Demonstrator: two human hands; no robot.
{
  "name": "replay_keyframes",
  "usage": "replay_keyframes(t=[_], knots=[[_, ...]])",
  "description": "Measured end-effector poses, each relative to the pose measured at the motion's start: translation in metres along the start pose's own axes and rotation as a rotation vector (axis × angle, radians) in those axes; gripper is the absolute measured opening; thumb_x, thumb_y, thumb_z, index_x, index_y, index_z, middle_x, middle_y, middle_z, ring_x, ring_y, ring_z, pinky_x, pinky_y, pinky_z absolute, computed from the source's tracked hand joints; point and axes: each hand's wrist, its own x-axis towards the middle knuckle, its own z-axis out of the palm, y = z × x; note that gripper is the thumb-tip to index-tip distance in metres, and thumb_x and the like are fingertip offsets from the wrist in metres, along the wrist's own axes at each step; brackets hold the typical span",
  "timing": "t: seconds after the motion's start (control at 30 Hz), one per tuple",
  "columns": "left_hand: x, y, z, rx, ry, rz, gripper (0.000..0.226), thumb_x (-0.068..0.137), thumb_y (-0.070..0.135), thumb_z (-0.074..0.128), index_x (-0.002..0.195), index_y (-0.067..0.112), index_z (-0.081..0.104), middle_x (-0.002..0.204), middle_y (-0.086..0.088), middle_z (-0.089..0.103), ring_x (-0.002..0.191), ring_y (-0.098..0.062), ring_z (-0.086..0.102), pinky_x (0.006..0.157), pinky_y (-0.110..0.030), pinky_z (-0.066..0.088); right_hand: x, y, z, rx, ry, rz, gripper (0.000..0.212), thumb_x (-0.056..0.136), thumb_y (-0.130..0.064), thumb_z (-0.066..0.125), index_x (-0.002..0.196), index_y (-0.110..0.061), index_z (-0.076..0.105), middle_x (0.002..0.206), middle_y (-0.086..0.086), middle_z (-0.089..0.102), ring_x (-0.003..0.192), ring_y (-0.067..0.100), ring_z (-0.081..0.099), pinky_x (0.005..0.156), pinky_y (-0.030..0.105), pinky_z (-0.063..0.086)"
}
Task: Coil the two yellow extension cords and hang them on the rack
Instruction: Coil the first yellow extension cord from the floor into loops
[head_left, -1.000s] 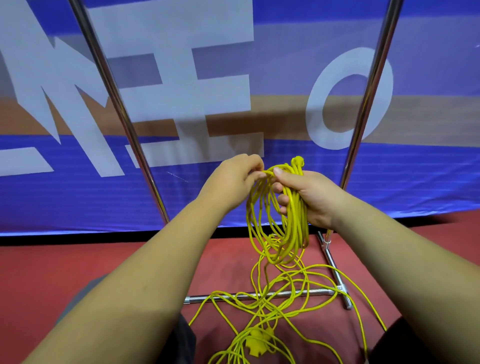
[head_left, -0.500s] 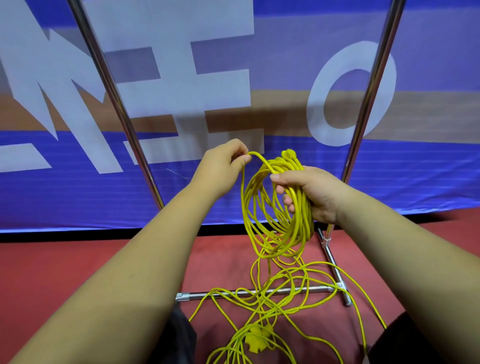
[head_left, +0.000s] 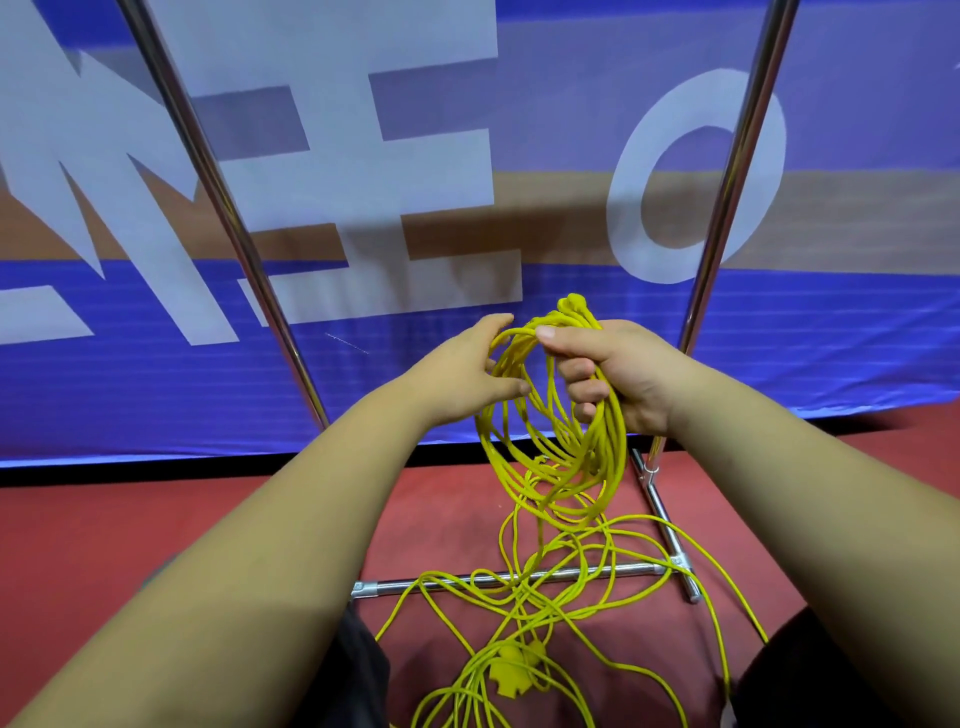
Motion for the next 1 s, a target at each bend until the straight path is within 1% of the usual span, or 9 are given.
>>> replay_keyframes(t=[0.07, 0.13, 0.2, 0.33, 0.4, 0.53, 0.67, 0.87, 1.0], knots=[[0.002, 0.001, 0.000, -0.047, 0.010, 0.019, 0.108, 0.078, 0.036, 0.089, 0.163, 0.034, 0.021, 0.160, 0.009, 0.041, 0.129, -0.007, 0.056, 0.104, -0.027, 0.046, -0.005, -0.001, 0.001, -0.046, -0.067, 0.022, 0.033, 0.099, -0.030, 0.070, 0.066, -0.027, 0.070, 0.057, -0.005, 0.029, 0.038, 0.008, 0.028, 0.043, 0.023, 0.033], [0.004, 0.001, -0.001, -0.135, -0.030, 0.079, 0.115, 0.076, 0.026, 0.091, 0.162, 0.043, 0.016, 0.163, 0.014, 0.036, 0.127, 0.000, 0.058, 0.104, -0.030, 0.051, -0.009, -0.002, 0.003, -0.074, -0.149, 0.064, 0.034, 0.095, -0.030, 0.071, 0.061, -0.026, 0.066, 0.055, -0.006, 0.028, 0.037, 0.007, 0.026, 0.042, 0.022, 0.031], [0.003, 0.001, -0.003, -0.150, -0.089, 0.155, 0.114, 0.077, 0.016, 0.087, 0.161, 0.049, 0.016, 0.155, 0.019, 0.045, 0.123, 0.001, 0.060, 0.099, -0.028, 0.054, -0.011, -0.001, 0.003, -0.092, -0.209, 0.115, 0.030, 0.089, -0.030, 0.074, 0.061, -0.025, 0.063, 0.053, -0.007, 0.027, 0.037, 0.007, 0.026, 0.042, 0.022, 0.030], [0.002, 0.010, -0.004, -0.138, -0.046, 0.297, 0.098, 0.080, 0.011, 0.085, 0.156, 0.044, 0.034, 0.146, 0.014, 0.052, 0.133, 0.000, 0.052, 0.106, -0.024, 0.048, -0.014, -0.001, -0.005, -0.098, -0.250, 0.177, 0.026, 0.087, -0.025, 0.073, 0.069, -0.021, 0.055, 0.050, -0.008, 0.027, 0.036, 0.007, 0.025, 0.044, 0.023, 0.030], [0.002, 0.014, -0.002, -0.129, -0.016, 0.328, 0.078, 0.081, 0.004, 0.080, 0.146, 0.036, 0.050, 0.140, 0.012, 0.055, 0.127, -0.002, 0.056, 0.103, -0.026, 0.049, -0.015, -0.002, -0.009, -0.113, -0.263, 0.176, 0.029, 0.087, -0.024, 0.072, 0.065, -0.023, 0.053, 0.049, -0.008, 0.027, 0.036, 0.007, 0.024, 0.044, 0.023, 0.029], [0.003, 0.021, 0.000, -0.068, -0.002, 0.237, 0.036, 0.087, 0.008, 0.070, 0.111, 0.032, 0.060, 0.100, 0.006, 0.069, 0.090, -0.015, 0.063, 0.082, -0.039, 0.054, -0.015, -0.003, -0.012, -0.134, -0.247, 0.171, 0.026, 0.084, -0.026, 0.074, 0.075, -0.021, 0.051, 0.052, -0.007, 0.029, 0.037, 0.009, 0.026, 0.045, 0.024, 0.032], [0.005, 0.023, 0.001, -0.189, -0.003, 0.122, 0.033, 0.087, 0.003, 0.060, 0.105, 0.031, 0.059, 0.088, -0.004, 0.071, 0.073, -0.015, 0.070, 0.072, -0.041, 0.061, -0.013, -0.006, -0.011, -0.202, -0.147, 0.073, 0.019, 0.093, -0.026, 0.073, 0.089, -0.015, 0.058, 0.058, -0.001, 0.039, 0.042, 0.014, 0.035, 0.051, 0.029, 0.040], [0.012, 0.028, 0.000, -0.493, 0.017, 0.043, 0.033, 0.083, -0.007, 0.050, 0.102, 0.018, 0.061, 0.076, -0.009, 0.055, 0.065, -0.022, 0.050, 0.059, -0.037, 0.048, -0.016, -0.010, -0.016, -0.344, -0.110, -0.120, 0.012, 0.096, -0.015, 0.076, 0.098, -0.010, 0.065, 0.072, 0.011, 0.061, 0.060, 0.025, 0.060, 0.064, 0.038, 0.057], [0.014, 0.024, -0.006, -0.654, 0.091, -0.021, 0.032, 0.081, -0.011, 0.048, 0.104, 0.010, 0.057, 0.072, -0.011, 0.049, 0.064, -0.024, 0.043, 0.061, -0.039, 0.042, -0.016, -0.011, -0.024, -0.389, -0.080, -0.177, 0.033, 0.091, -0.009, 0.080, 0.115, 0.005, 0.061, 0.079, 0.015, 0.068, 0.072, 0.029, 0.070, 0.071, 0.042, 0.062]])
